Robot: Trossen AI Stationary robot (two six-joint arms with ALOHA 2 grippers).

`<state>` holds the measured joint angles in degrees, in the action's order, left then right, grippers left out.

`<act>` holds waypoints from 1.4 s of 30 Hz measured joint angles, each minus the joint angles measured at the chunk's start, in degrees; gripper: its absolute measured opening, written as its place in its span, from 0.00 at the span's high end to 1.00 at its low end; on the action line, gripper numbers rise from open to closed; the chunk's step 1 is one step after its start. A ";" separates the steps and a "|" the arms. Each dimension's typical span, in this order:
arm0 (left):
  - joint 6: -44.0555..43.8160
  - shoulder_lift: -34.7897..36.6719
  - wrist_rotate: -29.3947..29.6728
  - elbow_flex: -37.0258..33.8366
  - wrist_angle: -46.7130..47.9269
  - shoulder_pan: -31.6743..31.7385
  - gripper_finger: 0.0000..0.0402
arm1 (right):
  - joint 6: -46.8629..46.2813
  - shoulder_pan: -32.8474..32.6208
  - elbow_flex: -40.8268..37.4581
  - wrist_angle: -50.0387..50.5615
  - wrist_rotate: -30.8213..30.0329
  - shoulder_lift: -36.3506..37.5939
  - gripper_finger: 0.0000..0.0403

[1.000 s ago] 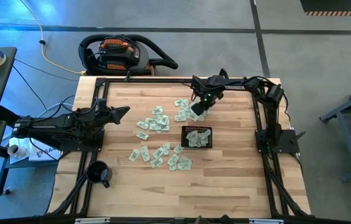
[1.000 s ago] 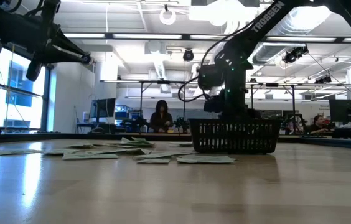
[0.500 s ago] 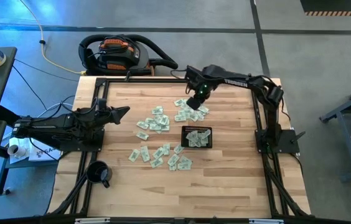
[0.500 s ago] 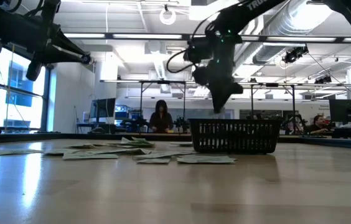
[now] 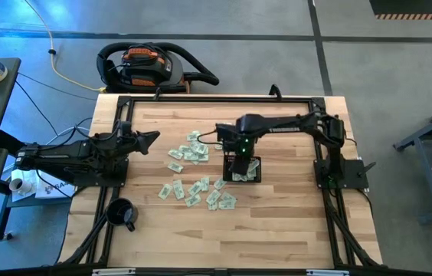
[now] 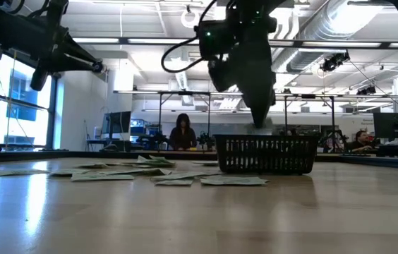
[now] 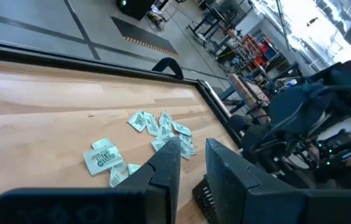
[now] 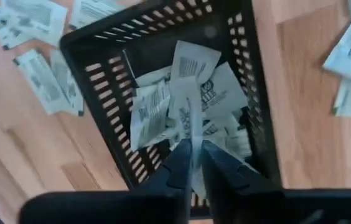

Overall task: Pick and place Stevia / Truvia into bins
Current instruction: Put the green stevia packet into the black bin

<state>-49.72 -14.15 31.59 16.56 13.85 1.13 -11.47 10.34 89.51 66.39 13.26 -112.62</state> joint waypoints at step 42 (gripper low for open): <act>-0.22 0.00 -3.60 0.01 -0.46 0.02 0.72 | 0.83 21.92 3.22 -1.66 -12.18 -11.47 0.48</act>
<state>-49.94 -14.15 27.99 16.57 13.39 1.14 -10.64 32.26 92.73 64.73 1.09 -124.09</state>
